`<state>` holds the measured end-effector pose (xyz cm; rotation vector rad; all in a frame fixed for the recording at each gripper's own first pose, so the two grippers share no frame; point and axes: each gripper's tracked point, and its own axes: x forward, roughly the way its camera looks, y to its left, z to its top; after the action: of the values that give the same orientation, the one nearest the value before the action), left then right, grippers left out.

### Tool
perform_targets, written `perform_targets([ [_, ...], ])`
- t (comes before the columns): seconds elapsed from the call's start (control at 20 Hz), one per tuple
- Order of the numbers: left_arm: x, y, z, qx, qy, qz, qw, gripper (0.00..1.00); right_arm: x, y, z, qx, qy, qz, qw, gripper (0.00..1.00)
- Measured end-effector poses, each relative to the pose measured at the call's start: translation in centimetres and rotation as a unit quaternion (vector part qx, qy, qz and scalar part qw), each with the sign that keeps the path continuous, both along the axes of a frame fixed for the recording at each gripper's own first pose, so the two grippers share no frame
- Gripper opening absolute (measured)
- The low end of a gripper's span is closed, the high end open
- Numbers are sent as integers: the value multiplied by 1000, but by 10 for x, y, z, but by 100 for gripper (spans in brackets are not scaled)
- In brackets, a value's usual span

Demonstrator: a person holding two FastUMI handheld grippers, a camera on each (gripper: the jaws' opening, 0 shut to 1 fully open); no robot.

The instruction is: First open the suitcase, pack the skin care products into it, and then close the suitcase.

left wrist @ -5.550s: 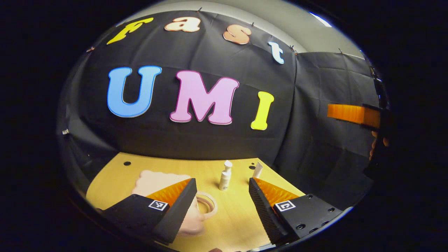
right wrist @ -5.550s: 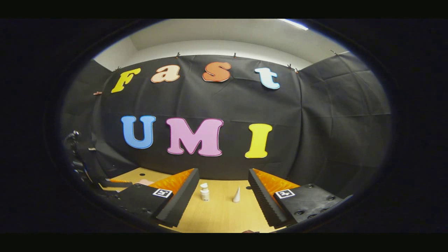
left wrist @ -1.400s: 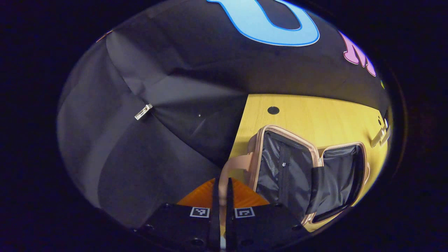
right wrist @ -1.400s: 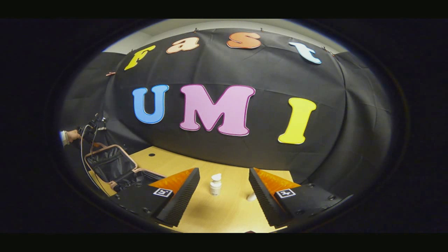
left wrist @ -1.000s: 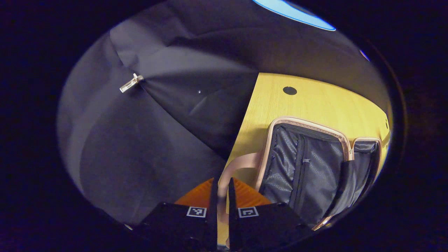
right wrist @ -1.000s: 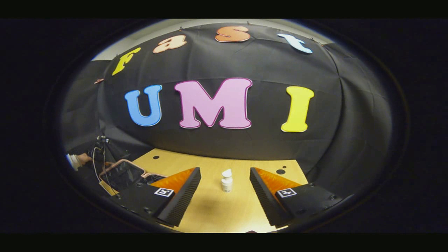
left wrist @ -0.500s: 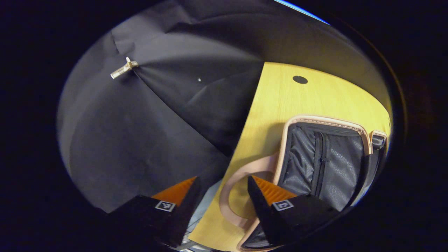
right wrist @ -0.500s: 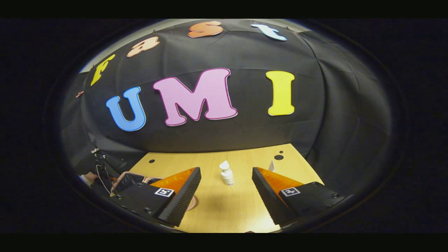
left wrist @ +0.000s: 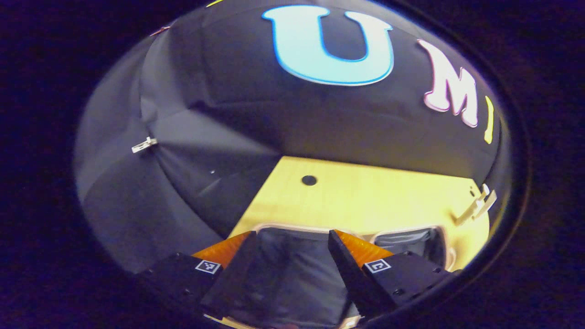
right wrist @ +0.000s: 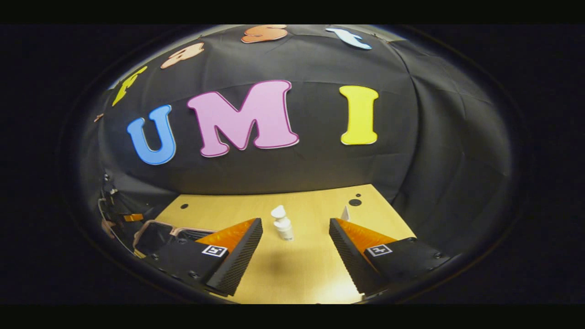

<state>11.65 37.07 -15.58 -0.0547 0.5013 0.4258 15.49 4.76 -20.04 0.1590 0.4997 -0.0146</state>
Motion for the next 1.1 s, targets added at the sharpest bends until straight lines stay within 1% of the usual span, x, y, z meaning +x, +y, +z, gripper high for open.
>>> perform_targets([
  [0.05,18,-41,6,-15,-20,-30,999,98,2,-6,-4,-7,-2,-3,1000,94],
  [0.15,41,-124,20,-46,-54,-87,994,98,6,-15,-19,-20,3,2,1000,94],
  [0.2,44,-154,21,-57,-60,-106,991,98,9,-17,-29,-20,8,6,1000,94],
  [0.25,53,-186,21,-63,-60,-123,989,98,11,-18,-38,-15,15,15,1000,94],
  [0.35,65,-238,2,-81,-33,-149,985,97,14,-25,-60,-14,33,24,999,94],
  [0.4,72,-260,-7,-88,-27,-158,983,97,18,-31,-68,-16,35,24,999,94],
  [0.45,79,-281,-17,-84,-22,-168,982,97,22,-42,-80,-21,42,18,999,94],
  [0.5,84,-298,-28,-74,-11,-173,982,97,23,-53,-91,-30,53,11,998,94],
  [0.6,99,-329,-47,-60,1,-190,980,97,34,-65,-116,-35,69,16,997,94],
  [0.7,119,-360,-77,-62,26,-207,976,96,43,-74,-138,-40,87,25,995,94],
  [0.8,138,-382,-102,-72,48,-207,974,97,51,-81,-158,-42,103,32,993,94],
  [0.85,148,-391,-114,-75,59,-204,974,97,56,-82,-167,-40,107,35,993,94],
  [0.9,156,-397,-127,-76,71,-202,974,92,62,-82,-176,-36,113,41,992,94],
  [0.95,164,-402,-136,-74,80,-201,973,97,66,-83,-187,-34,120,45,991,94],
  [1.1,184,-416,-160,-61,99,-212,970,97,76,-86,-215,-34,141,58,988,94],
])
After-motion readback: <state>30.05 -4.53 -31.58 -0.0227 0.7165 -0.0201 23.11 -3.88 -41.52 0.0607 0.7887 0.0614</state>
